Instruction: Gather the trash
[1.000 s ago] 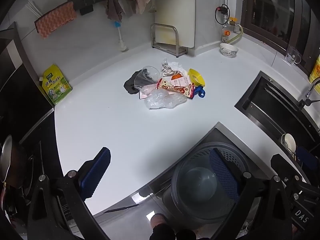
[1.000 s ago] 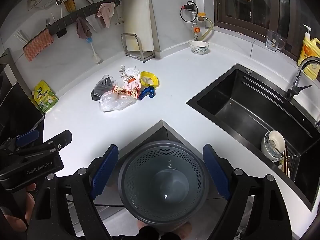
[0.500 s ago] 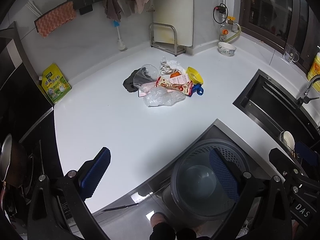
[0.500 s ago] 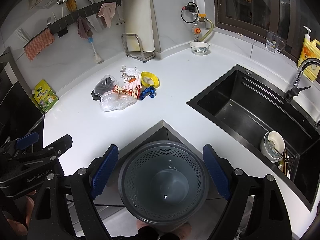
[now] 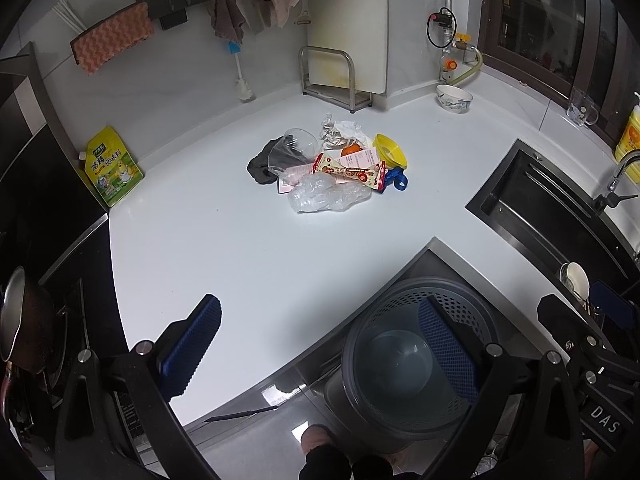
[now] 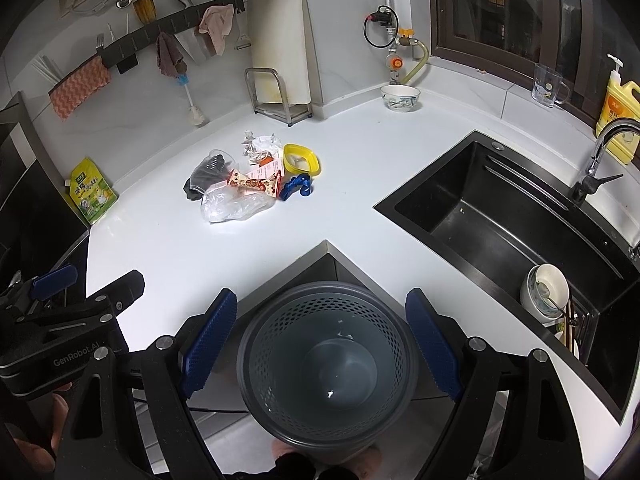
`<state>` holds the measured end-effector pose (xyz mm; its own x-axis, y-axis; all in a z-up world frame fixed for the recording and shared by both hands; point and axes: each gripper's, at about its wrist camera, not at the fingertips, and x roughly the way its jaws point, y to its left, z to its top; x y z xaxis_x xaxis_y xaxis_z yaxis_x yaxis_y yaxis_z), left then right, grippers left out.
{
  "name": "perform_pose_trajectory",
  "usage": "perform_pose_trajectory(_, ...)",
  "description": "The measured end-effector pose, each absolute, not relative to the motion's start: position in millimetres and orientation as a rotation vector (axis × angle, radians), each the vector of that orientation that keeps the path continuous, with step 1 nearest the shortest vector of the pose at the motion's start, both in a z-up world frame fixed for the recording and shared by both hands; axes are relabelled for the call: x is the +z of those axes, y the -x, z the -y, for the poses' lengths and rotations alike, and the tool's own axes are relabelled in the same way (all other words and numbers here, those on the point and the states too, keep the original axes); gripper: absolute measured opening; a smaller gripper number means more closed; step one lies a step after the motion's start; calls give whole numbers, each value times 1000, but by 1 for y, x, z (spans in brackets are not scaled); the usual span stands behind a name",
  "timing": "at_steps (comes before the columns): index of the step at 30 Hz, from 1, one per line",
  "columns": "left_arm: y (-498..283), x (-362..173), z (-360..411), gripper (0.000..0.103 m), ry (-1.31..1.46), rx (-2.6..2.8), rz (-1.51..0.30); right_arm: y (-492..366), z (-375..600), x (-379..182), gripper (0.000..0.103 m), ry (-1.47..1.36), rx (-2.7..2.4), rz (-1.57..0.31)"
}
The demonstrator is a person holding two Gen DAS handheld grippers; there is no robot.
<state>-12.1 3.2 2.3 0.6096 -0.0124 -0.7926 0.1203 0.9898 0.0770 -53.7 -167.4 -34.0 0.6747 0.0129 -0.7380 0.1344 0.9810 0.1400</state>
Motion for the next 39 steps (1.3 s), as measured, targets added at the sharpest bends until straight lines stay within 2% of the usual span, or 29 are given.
perform_pose_trajectory(39,13,3,-6,97,-124,-77,-911,56,168,-33,82,-188,-64,-825)
